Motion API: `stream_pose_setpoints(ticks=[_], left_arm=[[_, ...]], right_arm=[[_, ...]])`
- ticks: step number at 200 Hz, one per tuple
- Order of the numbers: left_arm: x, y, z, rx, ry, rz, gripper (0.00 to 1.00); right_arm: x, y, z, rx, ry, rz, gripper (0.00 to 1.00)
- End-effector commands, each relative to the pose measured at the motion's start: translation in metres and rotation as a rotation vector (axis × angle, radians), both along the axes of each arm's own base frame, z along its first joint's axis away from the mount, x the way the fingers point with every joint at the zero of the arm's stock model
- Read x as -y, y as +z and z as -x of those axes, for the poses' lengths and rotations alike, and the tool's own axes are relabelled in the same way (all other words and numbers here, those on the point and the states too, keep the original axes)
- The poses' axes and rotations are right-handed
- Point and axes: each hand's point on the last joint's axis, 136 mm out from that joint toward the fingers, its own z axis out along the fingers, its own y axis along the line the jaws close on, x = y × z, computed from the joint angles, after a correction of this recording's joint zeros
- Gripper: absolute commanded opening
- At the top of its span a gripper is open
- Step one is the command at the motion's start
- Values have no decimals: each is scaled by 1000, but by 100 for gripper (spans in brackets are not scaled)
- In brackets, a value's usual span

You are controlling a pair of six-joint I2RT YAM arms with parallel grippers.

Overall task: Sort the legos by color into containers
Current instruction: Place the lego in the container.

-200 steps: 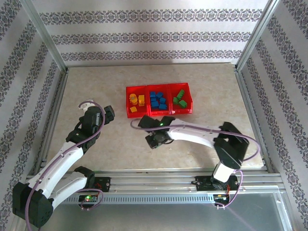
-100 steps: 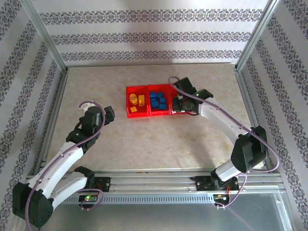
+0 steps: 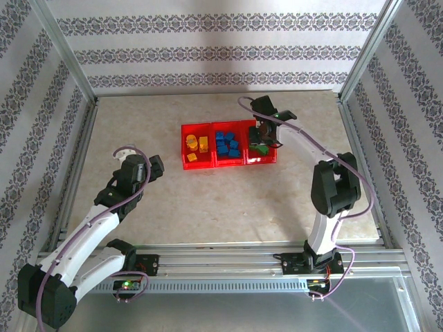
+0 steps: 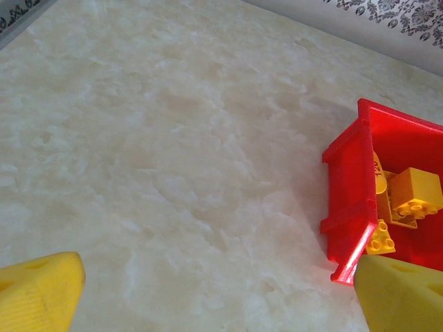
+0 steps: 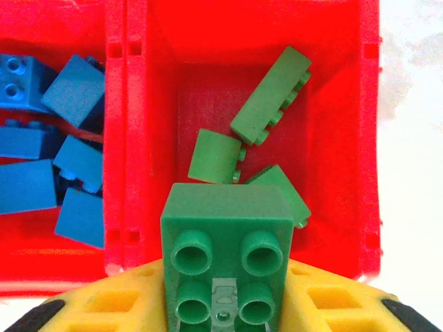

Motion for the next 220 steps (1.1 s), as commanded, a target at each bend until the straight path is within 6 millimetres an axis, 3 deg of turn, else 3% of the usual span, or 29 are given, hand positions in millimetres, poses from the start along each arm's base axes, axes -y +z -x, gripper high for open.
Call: stream_pose_setpoints(ticks=[1,60,97,160,195,220], left_arm=[[-7,-2,4,-20,9,-22,100],[-9,-6,7,-37,15,-22,100],[-9,-4,6,-31,11,-23,100],[-11,0,5,-27,19,-34,100],[-17,1,10,-32,40,-53,100],[-24,4,14,-31,57,-83,100]], right_arm=[[-1,-2,-15,10,20,7,39],[6,-35,-24,-50,-4,26,44],[6,-36,-24,-52,-6,21,47],[8,20,-12,47,-12,-31,57],[24,52,4,123,-53,-21,76],[49,72,20,189,-118,11,94]])
